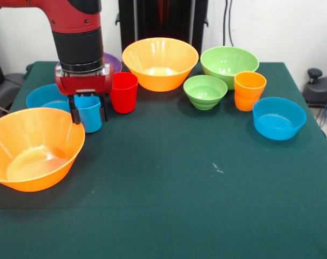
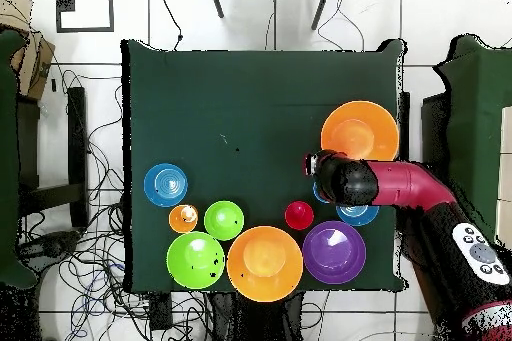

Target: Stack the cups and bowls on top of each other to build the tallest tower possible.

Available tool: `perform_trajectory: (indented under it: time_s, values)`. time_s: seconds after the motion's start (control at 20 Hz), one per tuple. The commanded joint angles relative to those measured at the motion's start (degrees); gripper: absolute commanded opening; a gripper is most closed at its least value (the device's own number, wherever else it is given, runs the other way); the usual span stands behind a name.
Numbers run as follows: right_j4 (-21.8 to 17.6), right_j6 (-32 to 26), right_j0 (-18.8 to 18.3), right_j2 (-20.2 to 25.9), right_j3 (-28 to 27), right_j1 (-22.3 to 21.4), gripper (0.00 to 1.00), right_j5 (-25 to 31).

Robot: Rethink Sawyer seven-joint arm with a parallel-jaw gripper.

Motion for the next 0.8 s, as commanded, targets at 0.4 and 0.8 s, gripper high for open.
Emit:
perform_trajectory:
  time_s: [0.4,0.8]
  values:
    - [-3.5,-3.6,-0.4,-0.2,-2.8,-0.5,1.00,-0.7]
    - [-4.1,-6.9,-2.9,1.0,-4.8,1.2,1.00,0.1]
